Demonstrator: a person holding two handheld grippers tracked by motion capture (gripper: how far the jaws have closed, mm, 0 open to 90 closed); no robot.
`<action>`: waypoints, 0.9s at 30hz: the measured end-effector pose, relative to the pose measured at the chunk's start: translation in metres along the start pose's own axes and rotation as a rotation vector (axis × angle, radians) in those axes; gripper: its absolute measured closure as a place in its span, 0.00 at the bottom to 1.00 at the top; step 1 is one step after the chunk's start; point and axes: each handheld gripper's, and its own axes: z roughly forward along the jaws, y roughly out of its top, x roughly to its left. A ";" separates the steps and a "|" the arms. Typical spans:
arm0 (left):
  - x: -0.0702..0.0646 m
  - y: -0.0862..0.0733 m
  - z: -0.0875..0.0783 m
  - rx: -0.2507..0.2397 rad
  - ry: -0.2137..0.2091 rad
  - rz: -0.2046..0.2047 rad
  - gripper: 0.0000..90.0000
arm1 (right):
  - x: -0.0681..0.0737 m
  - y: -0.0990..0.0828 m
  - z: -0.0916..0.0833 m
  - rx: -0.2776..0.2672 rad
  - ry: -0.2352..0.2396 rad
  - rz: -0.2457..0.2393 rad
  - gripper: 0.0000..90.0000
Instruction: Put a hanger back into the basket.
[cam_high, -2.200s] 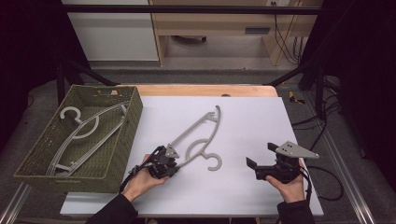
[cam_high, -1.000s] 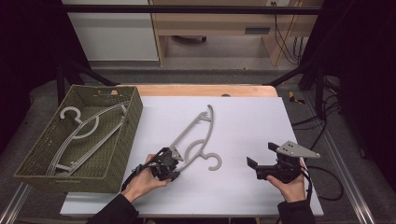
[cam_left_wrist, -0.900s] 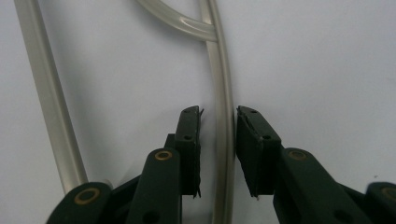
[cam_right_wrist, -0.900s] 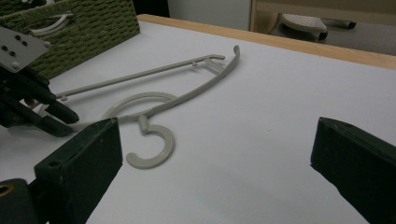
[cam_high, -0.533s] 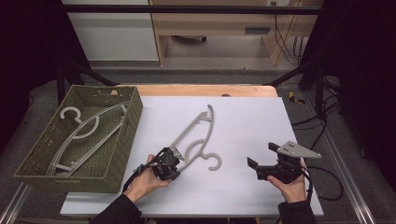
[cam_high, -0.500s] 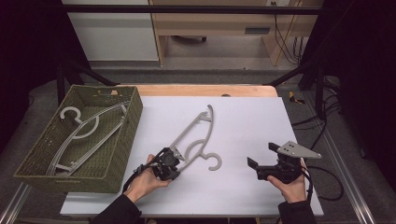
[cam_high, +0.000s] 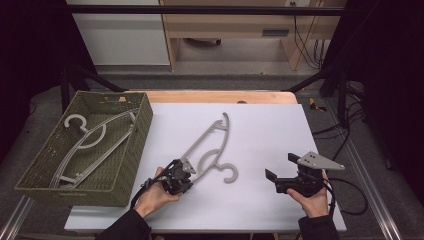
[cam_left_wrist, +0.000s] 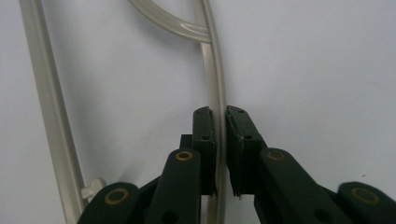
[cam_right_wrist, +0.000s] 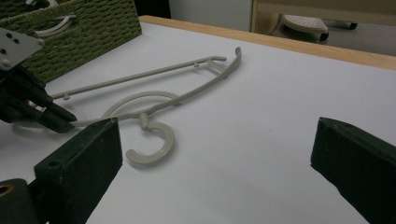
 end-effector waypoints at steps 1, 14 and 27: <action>-0.001 0.000 -0.002 -0.007 -0.001 0.005 0.92 | 0.000 0.000 0.000 0.000 0.001 0.000 0.03; 0.001 -0.004 -0.039 -0.134 -0.003 -0.019 0.92 | -0.001 -0.001 -0.001 -0.002 0.001 -0.004 0.03; 0.003 -0.011 -0.093 -0.266 0.003 -0.032 0.92 | -0.003 -0.001 -0.003 -0.010 -0.005 -0.001 0.03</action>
